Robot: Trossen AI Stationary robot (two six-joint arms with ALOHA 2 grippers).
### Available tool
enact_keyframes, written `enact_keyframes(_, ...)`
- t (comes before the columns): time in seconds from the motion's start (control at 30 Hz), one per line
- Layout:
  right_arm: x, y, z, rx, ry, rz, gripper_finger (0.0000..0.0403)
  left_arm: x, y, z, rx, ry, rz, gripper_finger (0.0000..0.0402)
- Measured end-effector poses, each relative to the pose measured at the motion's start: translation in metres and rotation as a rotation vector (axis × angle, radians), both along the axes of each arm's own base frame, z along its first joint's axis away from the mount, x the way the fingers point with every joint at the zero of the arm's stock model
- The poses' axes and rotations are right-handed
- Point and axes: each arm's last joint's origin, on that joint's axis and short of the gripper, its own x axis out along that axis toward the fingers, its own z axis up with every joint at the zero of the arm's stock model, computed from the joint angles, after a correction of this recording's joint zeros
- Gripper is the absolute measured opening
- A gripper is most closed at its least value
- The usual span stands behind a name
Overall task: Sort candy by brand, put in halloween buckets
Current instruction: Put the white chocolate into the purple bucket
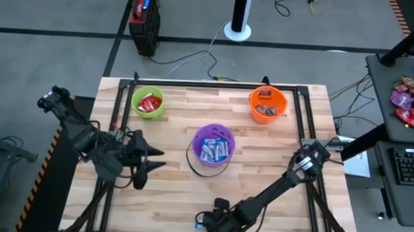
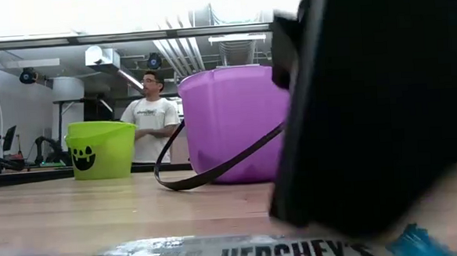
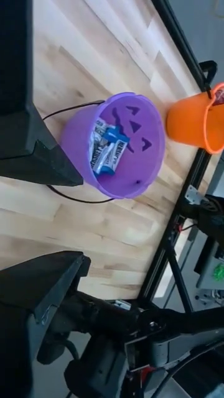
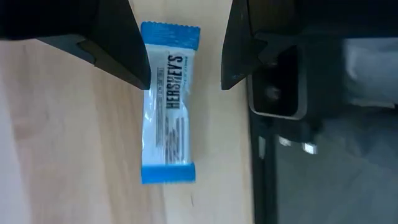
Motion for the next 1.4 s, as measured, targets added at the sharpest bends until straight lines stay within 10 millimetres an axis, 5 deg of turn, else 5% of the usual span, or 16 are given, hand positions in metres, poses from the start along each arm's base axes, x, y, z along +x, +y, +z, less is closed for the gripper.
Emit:
enact_keyframes(0.67,-0.002,-0.015,-0.026,-0.191,0.116,0.093,0.0184,0.003,-0.002,-0.002,0.004,0.000,0.004,0.0166)
enact_keyframes(0.8,0.001,-0.020,-0.028,-0.194,0.126,0.073,0.0148,0.003,-0.002,-0.001,0.001,-0.003,0.004,0.0166)
enact_keyframes(1.03,0.004,-0.025,-0.029,-0.192,0.136,0.043,0.0025,0.003,-0.002,-0.001,0.008,-0.006,0.009,0.0166)
enact_keyframes(1.4,0.001,-0.030,-0.004,-0.206,0.082,-0.011,0.0012,0.003,-0.001,-0.001,0.036,-0.011,0.013,0.0166)
